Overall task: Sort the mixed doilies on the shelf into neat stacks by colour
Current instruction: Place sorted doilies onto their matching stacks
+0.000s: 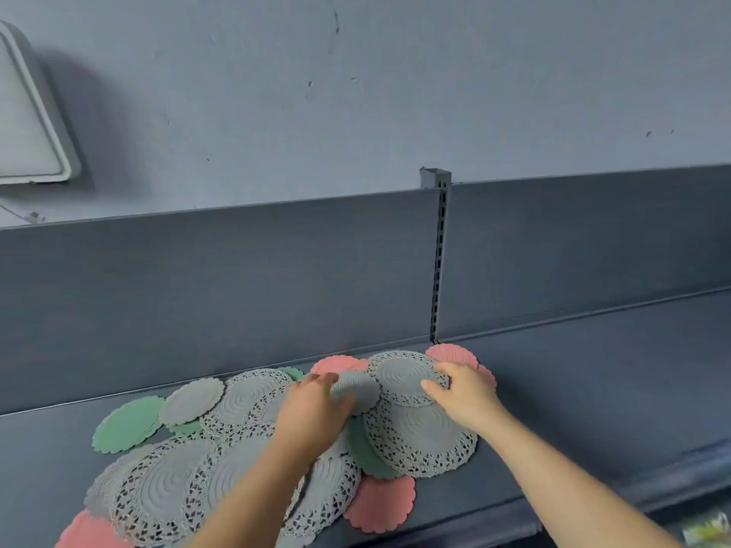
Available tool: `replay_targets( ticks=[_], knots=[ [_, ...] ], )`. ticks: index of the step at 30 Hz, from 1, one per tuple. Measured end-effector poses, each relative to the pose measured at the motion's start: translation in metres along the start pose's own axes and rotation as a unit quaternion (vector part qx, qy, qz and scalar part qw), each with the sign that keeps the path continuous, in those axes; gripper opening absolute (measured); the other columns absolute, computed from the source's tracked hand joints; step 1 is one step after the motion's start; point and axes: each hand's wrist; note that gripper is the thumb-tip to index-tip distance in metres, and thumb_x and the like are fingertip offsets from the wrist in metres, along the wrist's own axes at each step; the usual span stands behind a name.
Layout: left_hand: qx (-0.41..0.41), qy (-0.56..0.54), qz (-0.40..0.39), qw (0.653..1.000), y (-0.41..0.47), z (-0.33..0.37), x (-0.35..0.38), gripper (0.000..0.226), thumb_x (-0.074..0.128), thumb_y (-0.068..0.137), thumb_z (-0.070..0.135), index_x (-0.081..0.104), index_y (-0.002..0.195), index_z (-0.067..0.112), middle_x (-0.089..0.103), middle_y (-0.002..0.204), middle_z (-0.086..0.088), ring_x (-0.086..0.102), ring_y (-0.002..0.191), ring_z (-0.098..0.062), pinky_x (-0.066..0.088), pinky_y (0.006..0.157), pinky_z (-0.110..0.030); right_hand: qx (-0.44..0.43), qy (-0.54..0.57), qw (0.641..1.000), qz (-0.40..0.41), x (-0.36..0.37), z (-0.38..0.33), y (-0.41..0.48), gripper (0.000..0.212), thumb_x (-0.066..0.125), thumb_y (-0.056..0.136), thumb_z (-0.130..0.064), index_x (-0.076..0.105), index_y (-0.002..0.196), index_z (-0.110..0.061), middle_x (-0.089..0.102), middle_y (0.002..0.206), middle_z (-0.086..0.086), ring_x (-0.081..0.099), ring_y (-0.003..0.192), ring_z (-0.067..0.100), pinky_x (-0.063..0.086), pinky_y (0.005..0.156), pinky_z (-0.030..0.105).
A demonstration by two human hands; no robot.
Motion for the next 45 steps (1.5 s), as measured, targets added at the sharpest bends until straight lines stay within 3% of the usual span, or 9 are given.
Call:
replay_targets(
  ticks=[3, 9, 14, 22, 26, 30, 35, 40, 45],
  knots=[
    [-0.034, 0.040, -0.032, 0.998, 0.017, 0.005, 0.013, 0.052, 0.052, 0.087, 0.050, 0.049, 0.129, 0.019, 0.053, 0.130, -0.004, 0.045, 0.118, -0.027, 0.042, 0.097, -0.036, 0.014, 0.002, 0.999, -0.041, 0.001, 0.001, 0.017, 0.062, 0.059, 0.088, -0.045, 0.043, 0.141, -0.017, 0.051, 0.141, 0.002, 0.051, 0.125, 0.019, 0.041, 0.099, 0.028],
    [-0.123, 0.056, -0.070, 0.988, 0.034, 0.004, 0.022, 0.085, 0.067, 0.070, 0.063, 0.038, 0.135, 0.017, 0.046, 0.131, -0.009, 0.042, 0.121, -0.029, 0.039, 0.102, -0.038, 0.031, -0.107, 0.992, -0.065, -0.003, 0.001, 0.037, 0.083, 0.065, 0.071, -0.064, 0.041, 0.140, -0.025, 0.043, 0.142, 0.004, 0.044, 0.127, 0.022, 0.041, 0.093, 0.028],
    [-0.163, -0.038, -0.053, 0.984, 0.039, -0.001, 0.025, 0.095, 0.081, 0.053, 0.058, 0.043, 0.129, 0.017, 0.051, 0.121, -0.007, 0.052, 0.111, -0.026, 0.046, 0.093, -0.034, 0.028, -0.089, 0.992, -0.084, -0.007, 0.008, 0.047, 0.090, 0.070, 0.065, -0.067, 0.042, 0.139, -0.024, 0.043, 0.142, 0.000, 0.043, 0.129, 0.019, 0.040, 0.088, 0.025],
    [-0.177, -0.187, 0.046, 0.965, 0.034, 0.005, 0.023, 0.064, 0.088, 0.059, 0.033, 0.046, 0.105, 0.016, 0.059, 0.095, -0.001, 0.057, 0.079, -0.020, 0.048, 0.058, -0.029, 0.032, -0.008, 0.996, -0.080, -0.011, 0.013, 0.055, 0.070, 0.079, 0.067, -0.046, 0.047, 0.125, -0.022, 0.052, 0.128, -0.007, 0.053, 0.106, 0.014, 0.034, 0.068, 0.019],
    [-0.191, -0.282, 0.064, 0.938, 0.032, 0.004, 0.018, 0.064, 0.086, 0.062, 0.038, 0.052, 0.109, 0.012, 0.066, 0.098, -0.004, 0.064, 0.084, -0.022, 0.055, 0.070, -0.037, 0.023, 0.057, 0.994, -0.094, -0.012, 0.021, 0.058, 0.054, 0.077, 0.068, -0.041, 0.048, 0.111, -0.027, 0.053, 0.111, -0.013, 0.053, 0.091, 0.012, 0.034, 0.059, 0.018],
    [-0.200, -0.150, 0.058, 0.966, 0.021, 0.008, 0.018, 0.056, 0.081, 0.068, 0.040, 0.049, 0.107, 0.016, 0.062, 0.098, -0.001, 0.059, 0.083, -0.020, 0.049, 0.068, -0.032, 0.010, 0.091, 0.989, -0.120, 0.003, 0.053, 0.076, 0.064, 0.071, 0.035, -0.056, 0.057, 0.095, -0.037, 0.063, 0.109, -0.015, 0.065, 0.094, 0.016, 0.056, 0.082, 0.040],
    [-0.164, 0.096, 0.102, 0.977, 0.006, 0.019, 0.030, 0.065, 0.068, 0.075, 0.051, 0.044, 0.131, 0.028, 0.048, 0.130, -0.001, 0.046, 0.117, -0.026, 0.040, 0.096, -0.037, -0.003, 0.072, 0.989, -0.126, -0.007, 0.061, 0.049, 0.043, 0.078, 0.048, -0.037, 0.062, 0.084, -0.020, 0.066, 0.094, 0.001, 0.063, 0.087, 0.019, 0.056, 0.072, 0.036],
    [-0.087, 0.040, 0.035, 0.995, -0.009, 0.045, 0.041, 0.035, 0.070, 0.070, 0.056, 0.069, 0.096, 0.033, 0.059, 0.102, 0.008, 0.054, 0.097, -0.018, 0.050, 0.083, -0.031, -0.016, 0.069, 0.991, -0.109, -0.011, 0.057, 0.033, 0.036, 0.078, 0.063, -0.027, 0.051, 0.084, -0.017, 0.050, 0.106, 0.007, 0.045, 0.090, 0.017, 0.029, 0.052, 0.017],
    [-0.094, 0.024, 0.012, 0.995, -0.015, 0.052, 0.053, 0.040, 0.072, 0.073, 0.045, 0.067, 0.110, 0.030, 0.064, 0.109, 0.005, 0.060, 0.097, -0.017, 0.053, 0.084, -0.034, -0.046, 0.141, 0.980, -0.132, -0.016, 0.061, 0.026, 0.031, 0.076, 0.069, -0.013, 0.055, 0.092, -0.013, 0.058, 0.091, -0.002, 0.051, 0.072, 0.007, 0.042, 0.055, 0.021]
  ],
)
Point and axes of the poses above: each hand's wrist, its own y-axis towards the middle knuckle, its own x-axis out of the palm, z = x × y
